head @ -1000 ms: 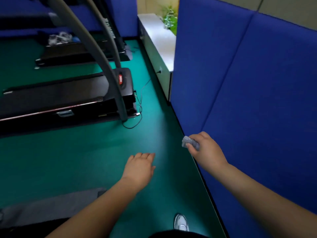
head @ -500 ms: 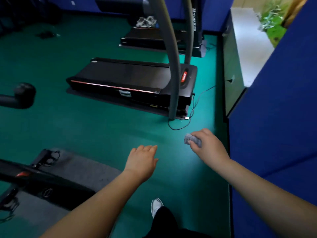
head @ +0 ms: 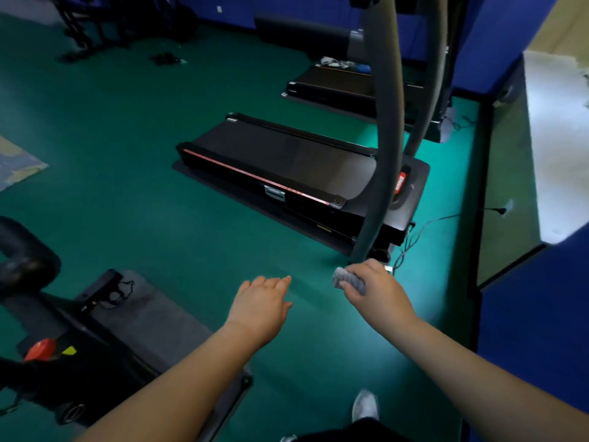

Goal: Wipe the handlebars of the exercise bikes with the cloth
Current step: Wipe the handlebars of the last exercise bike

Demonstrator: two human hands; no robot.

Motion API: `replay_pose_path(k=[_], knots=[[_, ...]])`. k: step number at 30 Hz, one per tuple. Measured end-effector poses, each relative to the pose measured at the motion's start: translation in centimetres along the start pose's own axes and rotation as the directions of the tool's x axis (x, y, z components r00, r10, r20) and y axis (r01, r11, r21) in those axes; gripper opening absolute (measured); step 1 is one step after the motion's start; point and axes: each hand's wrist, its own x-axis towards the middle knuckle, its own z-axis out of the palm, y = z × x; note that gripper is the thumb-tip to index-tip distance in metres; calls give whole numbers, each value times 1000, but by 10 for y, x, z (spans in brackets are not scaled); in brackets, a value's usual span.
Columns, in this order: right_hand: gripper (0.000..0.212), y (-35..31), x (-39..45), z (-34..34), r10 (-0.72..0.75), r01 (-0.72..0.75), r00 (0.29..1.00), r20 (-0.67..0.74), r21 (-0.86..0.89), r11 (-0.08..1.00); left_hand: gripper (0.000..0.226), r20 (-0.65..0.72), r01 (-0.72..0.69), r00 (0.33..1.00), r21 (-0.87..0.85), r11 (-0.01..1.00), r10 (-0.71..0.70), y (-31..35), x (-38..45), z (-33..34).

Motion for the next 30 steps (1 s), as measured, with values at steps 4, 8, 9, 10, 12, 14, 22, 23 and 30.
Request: replay_pose_path(k=[4, 8, 9, 10, 12, 14, 22, 23, 30], knots=[[19, -6, 74, 8, -122, 122, 989, 82, 5, 992, 56, -4, 134, 991, -32, 991, -134, -23, 37, -2], [18, -13, 157, 10, -270, 273, 951, 149, 3, 962, 56, 24, 309, 951, -55, 949, -308, -44, 75, -2], [19, -14, 179, 11, -304, 307, 939, 163, 7, 952, 56, 26, 354, 935, -58, 933, -353, -49, 84, -4], [21, -17, 200, 11, -338, 342, 924, 179, 12, 940, 56, 26, 396, 918, -61, 916, -396, -53, 92, -5], [21, -24, 237, 15, -409, 415, 887, 214, 22, 910, 55, 29, 478, 878, -74, 875, -478, -62, 105, -10], [19, -36, 267, 20, -473, 478, 848, 238, 39, 878, 55, 24, 548, 836, -97, 831, -549, -70, 112, -15], [13, -126, 325, 86, -673, 671, 617, 407, 174, 720, 53, 51, 810, 571, -198, 552, -819, -105, 79, -12], [13, -140, 327, 96, -691, 687, 587, 422, 191, 701, 53, 59, 832, 537, -205, 516, -842, -111, 74, -10], [16, -228, 342, 156, -779, 771, 413, 472, 275, 575, 55, 81, 909, 373, -230, 347, -924, -170, 59, 1]])
